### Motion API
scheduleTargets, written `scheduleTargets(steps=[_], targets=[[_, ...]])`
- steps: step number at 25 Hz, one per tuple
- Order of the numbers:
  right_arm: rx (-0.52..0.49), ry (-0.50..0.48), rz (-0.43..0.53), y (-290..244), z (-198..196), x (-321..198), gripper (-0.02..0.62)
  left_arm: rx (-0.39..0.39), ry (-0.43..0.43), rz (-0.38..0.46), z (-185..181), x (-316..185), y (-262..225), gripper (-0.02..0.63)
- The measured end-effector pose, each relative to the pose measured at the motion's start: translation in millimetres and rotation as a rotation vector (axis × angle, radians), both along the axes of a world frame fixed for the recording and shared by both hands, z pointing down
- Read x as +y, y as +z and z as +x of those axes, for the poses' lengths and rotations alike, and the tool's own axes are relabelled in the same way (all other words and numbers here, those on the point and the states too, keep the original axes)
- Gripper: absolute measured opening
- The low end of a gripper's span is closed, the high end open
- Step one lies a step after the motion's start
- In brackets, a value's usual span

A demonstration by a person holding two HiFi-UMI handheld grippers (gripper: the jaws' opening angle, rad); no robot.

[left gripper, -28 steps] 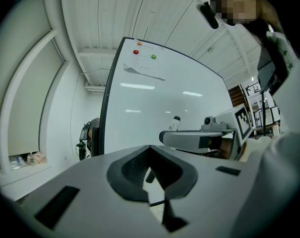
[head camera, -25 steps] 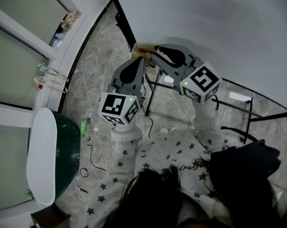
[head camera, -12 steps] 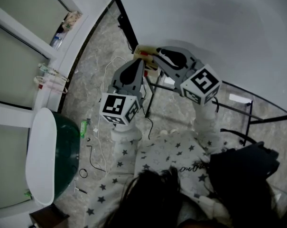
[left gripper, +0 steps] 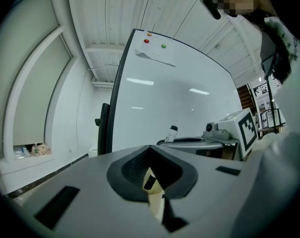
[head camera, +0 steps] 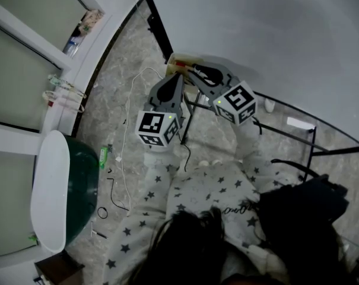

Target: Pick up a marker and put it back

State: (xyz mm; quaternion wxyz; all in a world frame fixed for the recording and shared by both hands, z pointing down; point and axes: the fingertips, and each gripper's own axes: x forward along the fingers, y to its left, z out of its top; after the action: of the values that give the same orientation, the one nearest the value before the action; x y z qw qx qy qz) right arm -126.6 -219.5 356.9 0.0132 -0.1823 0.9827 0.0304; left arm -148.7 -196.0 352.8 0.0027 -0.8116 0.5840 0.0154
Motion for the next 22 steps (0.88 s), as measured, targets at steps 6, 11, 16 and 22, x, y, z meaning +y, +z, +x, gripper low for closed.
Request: scheduleTargets(steps=[6, 11, 16, 22], targets=[[-0.006, -0.011, -0.012, 10.6, -4.8, 0.1, 0.084, 0.009, -0.007, -0.011, -3.4, 0.6, 11.1, 0.001], [0.004, -0.010, -0.020, 27.3, -5.4, 0.5, 0.084, 0.014, -0.005, -0.026, -2.1, 1.4, 24.3, 0.001], [0.010, -0.010, -0.034, 39.0, -12.4, 2.0, 0.084, 0.026, -0.008, -0.043, -9.0, 2.7, 35.0, 0.002], [0.006, -0.017, -0.048, 46.6, -16.9, 3.1, 0.084, 0.019, -0.007, -0.059, -11.1, 1.8, 43.2, 0.001]])
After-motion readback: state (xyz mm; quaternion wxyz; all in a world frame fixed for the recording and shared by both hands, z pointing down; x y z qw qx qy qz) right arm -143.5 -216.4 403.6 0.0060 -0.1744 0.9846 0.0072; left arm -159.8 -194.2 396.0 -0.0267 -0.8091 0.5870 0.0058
